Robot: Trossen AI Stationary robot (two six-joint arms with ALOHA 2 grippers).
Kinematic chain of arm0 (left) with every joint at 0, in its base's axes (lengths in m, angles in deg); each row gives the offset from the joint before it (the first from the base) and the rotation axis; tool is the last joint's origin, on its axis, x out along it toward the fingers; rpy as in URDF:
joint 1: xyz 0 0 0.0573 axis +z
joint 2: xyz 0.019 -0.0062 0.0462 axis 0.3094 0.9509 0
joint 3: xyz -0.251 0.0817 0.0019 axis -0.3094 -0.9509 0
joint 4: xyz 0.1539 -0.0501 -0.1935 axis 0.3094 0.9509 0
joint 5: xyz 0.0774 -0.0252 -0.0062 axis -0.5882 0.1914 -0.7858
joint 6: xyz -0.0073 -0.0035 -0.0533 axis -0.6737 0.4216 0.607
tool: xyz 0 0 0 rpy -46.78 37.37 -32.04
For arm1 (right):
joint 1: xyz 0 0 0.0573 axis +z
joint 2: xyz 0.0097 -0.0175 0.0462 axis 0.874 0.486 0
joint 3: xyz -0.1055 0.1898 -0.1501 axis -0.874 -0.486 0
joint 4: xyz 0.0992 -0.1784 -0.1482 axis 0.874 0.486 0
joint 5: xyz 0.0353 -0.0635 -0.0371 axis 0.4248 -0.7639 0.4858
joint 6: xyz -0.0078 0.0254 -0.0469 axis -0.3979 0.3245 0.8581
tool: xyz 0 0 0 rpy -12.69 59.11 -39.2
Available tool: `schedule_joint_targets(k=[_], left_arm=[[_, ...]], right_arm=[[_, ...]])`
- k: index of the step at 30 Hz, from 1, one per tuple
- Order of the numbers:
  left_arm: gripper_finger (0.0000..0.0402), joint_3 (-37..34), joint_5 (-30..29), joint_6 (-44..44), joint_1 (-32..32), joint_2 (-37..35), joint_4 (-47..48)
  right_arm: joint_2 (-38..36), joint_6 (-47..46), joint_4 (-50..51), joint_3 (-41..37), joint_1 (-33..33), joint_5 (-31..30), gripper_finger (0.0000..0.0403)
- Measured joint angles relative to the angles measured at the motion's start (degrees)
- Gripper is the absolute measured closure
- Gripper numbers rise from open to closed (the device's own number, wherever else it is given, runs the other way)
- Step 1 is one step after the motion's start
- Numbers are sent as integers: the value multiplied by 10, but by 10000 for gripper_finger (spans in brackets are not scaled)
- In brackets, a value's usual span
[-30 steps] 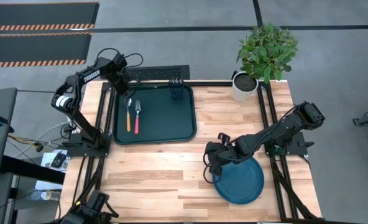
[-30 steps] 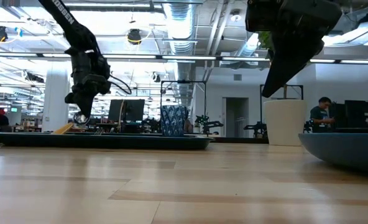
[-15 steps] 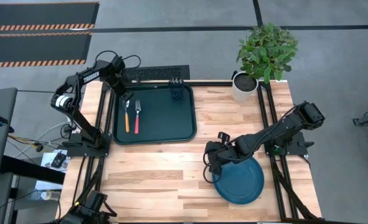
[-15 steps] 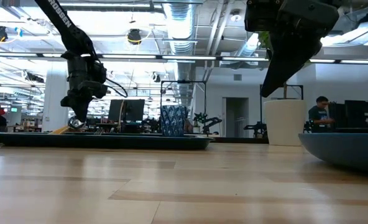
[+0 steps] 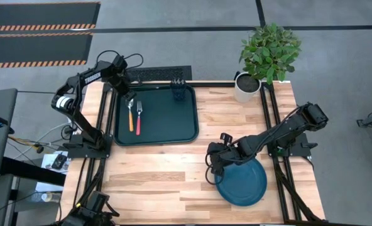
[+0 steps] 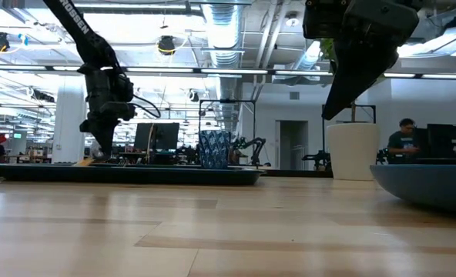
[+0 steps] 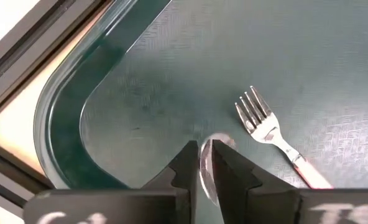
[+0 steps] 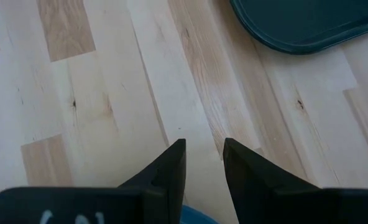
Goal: Pick and place plate/cup/fork/spoon on tray
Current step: Put the orange spoon on the black tray to the left of the pink fork, then put the plate on the black tray to the right of the pink fork
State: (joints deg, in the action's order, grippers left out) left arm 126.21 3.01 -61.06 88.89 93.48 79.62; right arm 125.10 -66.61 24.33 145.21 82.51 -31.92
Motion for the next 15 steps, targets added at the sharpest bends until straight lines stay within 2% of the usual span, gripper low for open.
schedule_joint_targets(k=[11, 15], left_arm=[[370, -28, 3, 13, -5, -1, -39], [370, -18, -27, 47, -4, -2, -39]], right_arm=[[0, 0, 0, 0, 0, 0, 269], [0, 3, 0, 0, 0, 0, 269]])
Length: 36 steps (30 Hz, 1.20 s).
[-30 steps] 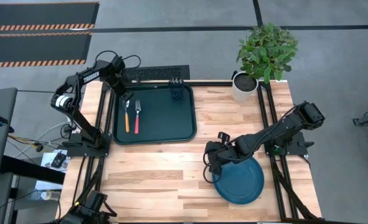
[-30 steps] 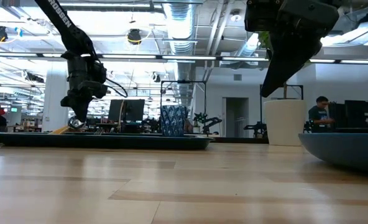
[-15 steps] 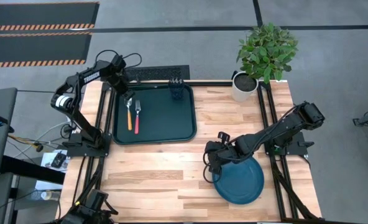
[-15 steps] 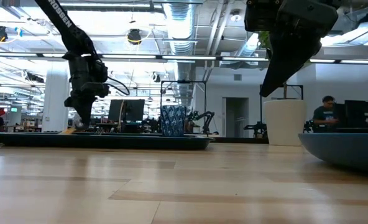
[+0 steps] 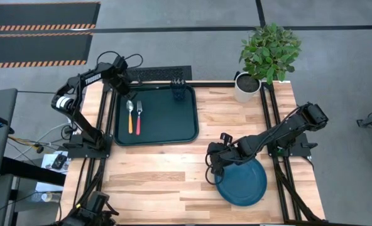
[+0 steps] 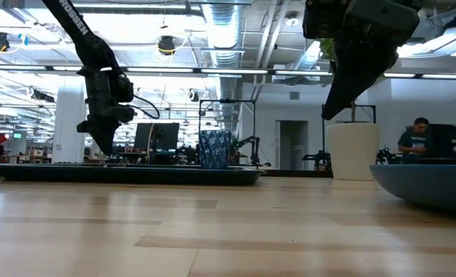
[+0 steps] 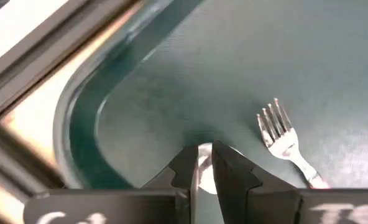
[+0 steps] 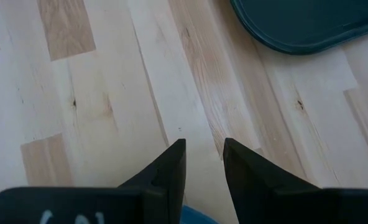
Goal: Pick and place plate/cup/fork/spoon on tray
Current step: Put the plate on the black tray to the right of the pink fork
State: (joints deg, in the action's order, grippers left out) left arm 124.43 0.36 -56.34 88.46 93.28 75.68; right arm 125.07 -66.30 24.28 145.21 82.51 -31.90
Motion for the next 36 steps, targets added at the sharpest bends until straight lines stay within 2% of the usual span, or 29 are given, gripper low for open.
schedule_joint_targets(k=[6, 11, 15, 20, 26, 29, 33, 36], left_arm=[[370, 8, 27, 64, -10, -43, 11], [370, -3, 31, 146, -49, -123, 8], [370, -51, 26, 222, -116, -207, -25], [370, -135, 24, 314, -231, -322, -77], [370, -261, 12, 441, -372, -446, -212], [366, -327, 2, 511, -433, -492, -293], [358, -391, -2, 592, -502, -524, -415], [351, -409, -15, 628, -552, -525, -492]], right_arm=[[0, -1, -9, 0, -5, 0, 269], [0, -33, -8, 0, -12, 2, 269], [0, -68, 6, 0, -16, 2, 268], [0, -84, 79, 0, -29, 11, 254], [0, -45, 128, 0, -54, 60, 195], [0, -47, 177, 0, -61, 61, 169], [-3, -81, 244, -1, -58, 44, 159], [-13, -125, 285, -10, -37, 56, 160]])
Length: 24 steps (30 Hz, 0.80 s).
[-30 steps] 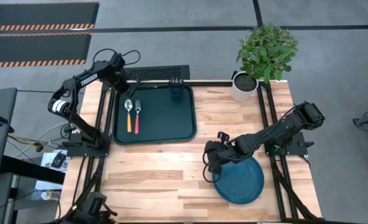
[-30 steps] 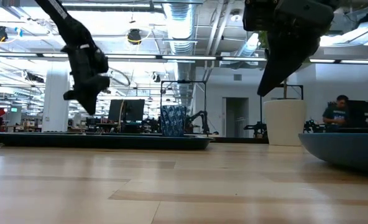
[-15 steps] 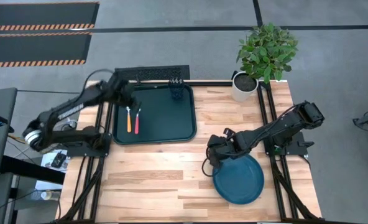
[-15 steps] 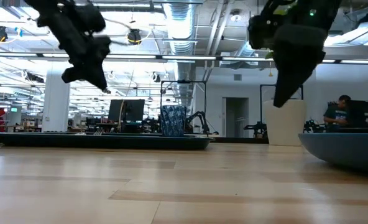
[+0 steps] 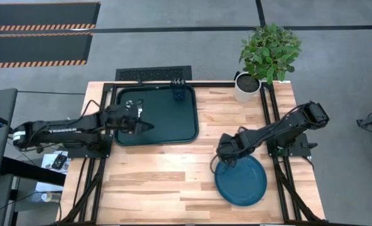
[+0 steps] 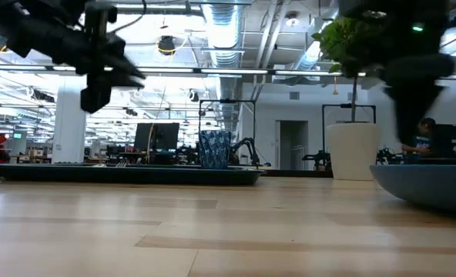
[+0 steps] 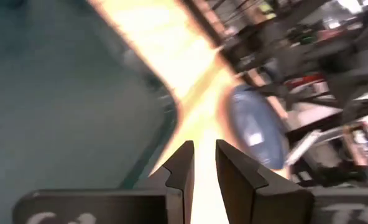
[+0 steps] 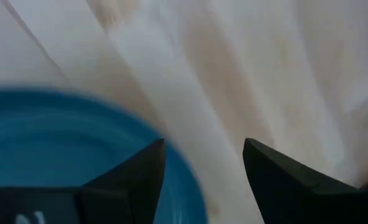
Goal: Pick and place plate/cup/fork/spoon on tray
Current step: Put the plate on the black tray to the right of the pink fork
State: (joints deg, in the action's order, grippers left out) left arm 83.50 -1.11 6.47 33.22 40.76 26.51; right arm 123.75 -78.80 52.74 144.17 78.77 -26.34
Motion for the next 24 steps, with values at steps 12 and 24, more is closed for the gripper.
schedule_joint_targets(k=[12, 24], left_arm=[[321, -1, -173, -2, -162, 81, -264], [231, 122, -234, -10, -251, 349, -325]], right_arm=[[-86, -350, -21, -158, 121, 91, 163], [-157, -515, 23, -158, 191, 93, 163]])
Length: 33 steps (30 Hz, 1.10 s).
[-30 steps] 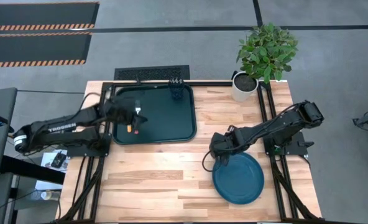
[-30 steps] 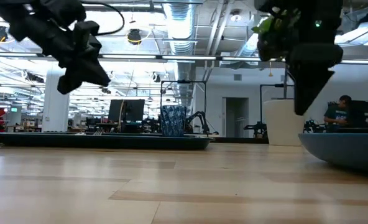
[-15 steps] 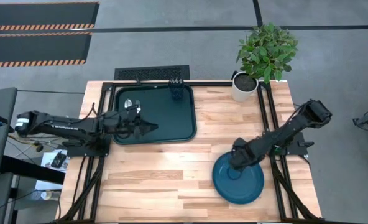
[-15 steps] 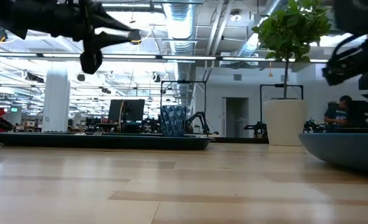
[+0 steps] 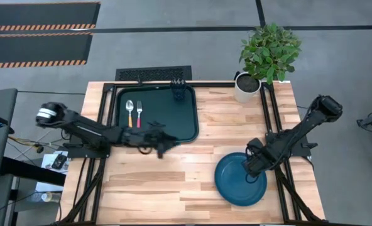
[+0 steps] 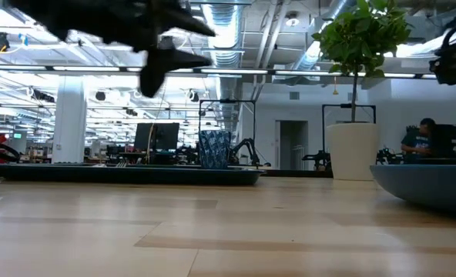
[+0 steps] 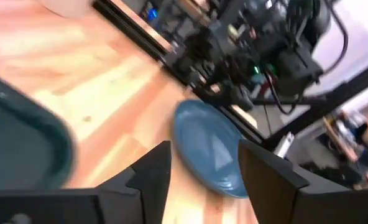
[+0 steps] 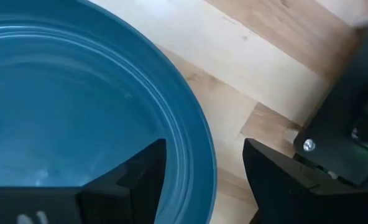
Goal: Pick and place plate/cup/fork/spoon on tray
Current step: Put the plate on the black tray to the right of the pink fork
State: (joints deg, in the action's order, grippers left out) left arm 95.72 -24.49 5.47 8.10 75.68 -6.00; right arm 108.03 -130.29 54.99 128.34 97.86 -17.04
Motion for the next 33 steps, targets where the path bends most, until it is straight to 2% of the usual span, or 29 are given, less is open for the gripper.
schedule_joint_targets(k=[5, 10, 14, 17, 20, 24, 27, 33], left_arm=[[208, 121, 66, -6, 0, 129, 2], [203, 232, 138, -23, 1, 236, 24], [204, 287, 172, -29, 6, 291, 58], [205, 302, 181, -23, 8, 315, 56], [205, 303, 186, -19, 9, 320, 65], [206, 303, 170, -19, 10, 320, 89], [206, 303, 170, -9, 10, 319, 85], [206, 303, 219, -9, 10, 318, 90]], right_arm=[[1, -41, -7, -18, 19, 2, 163], [0, -91, -58, -63, 54, 31, 163], [0, -131, -102, -99, 80, 37, 163], [0, -138, -139, -111, 90, 37, 172], [0, -138, -165, -114, 91, 34, 210], [-1, -138, -165, -114, 87, 32, 310], [-2, -142, -163, -112, 87, 6, 380], [0, -166, -161, -100, 87, -75, 390]])
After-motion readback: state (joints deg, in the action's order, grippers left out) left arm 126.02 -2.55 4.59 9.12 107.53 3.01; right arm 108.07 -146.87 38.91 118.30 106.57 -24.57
